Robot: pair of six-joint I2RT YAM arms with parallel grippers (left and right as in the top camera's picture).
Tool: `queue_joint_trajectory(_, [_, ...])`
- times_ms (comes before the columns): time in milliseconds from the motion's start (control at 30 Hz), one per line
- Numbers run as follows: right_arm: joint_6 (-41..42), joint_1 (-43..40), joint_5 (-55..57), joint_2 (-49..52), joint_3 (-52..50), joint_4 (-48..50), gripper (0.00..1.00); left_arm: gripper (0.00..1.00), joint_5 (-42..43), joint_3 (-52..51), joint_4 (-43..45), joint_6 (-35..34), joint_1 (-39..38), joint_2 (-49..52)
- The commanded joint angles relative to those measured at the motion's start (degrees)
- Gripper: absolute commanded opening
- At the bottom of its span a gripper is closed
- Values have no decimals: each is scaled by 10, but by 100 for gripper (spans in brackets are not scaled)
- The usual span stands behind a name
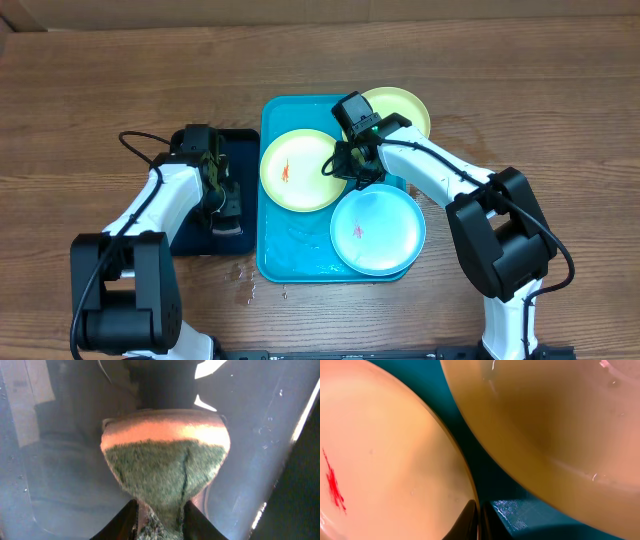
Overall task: Clean dirty plates on tray and stack at the side
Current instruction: 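Lower the left gripper and grasp the green-and-pink sponge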
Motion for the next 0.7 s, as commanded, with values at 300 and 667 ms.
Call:
queue_joint_trajectory(300, [7,0,7,0,9,2,10,4,-4,74,-68,-28,-3,15])
queue_joint_trajectory(667, [7,-1,8,0,9,2,5,4,19,245,-123,14,-16,-17])
